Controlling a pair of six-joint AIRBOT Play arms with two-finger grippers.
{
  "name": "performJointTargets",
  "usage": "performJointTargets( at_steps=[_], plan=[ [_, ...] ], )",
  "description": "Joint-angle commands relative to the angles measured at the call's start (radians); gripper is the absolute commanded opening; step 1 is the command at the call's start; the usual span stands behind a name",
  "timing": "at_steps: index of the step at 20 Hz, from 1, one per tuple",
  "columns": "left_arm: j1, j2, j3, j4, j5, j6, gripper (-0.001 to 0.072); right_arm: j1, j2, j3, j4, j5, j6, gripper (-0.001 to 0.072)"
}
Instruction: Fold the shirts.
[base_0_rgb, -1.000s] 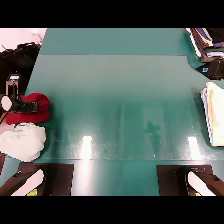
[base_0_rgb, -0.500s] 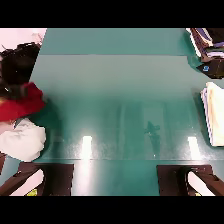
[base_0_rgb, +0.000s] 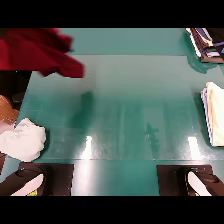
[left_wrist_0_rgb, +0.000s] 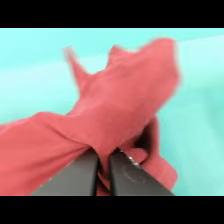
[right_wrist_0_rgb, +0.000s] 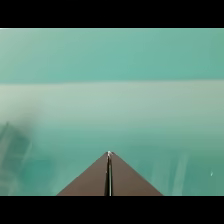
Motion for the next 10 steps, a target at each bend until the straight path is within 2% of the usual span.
performJointTargets(
  at_steps=[1,5,6,7,10],
  plan=[
    [-0.279,-0.075,0.053,-0.016,-0.031,0.003,0.0025,0.001,0.013,0.000,0.000,-0.034,0.000,0.0023],
    [-0.543,-0.297,0.053,-0.050,-0.092,0.010,0.0034,0.001,0.013,0.000,0.000,-0.029,0.000,0.0023],
    [-0.586,-0.353,0.053,-0.076,-0.075,0.024,0.0263,0.001,0.013,0.000,0.000,-0.023,0.000,0.0023],
    [-0.620,-0.409,0.053,-0.094,-0.050,0.041,0.0557,0.001,0.013,0.000,0.000,-0.013,0.000,0.0022],
    [-0.610,-0.497,0.053,-0.056,-0.043,0.059,0.0552,0.001,0.013,0.000,0.000,0.001,0.000,0.0023]
  ],
)
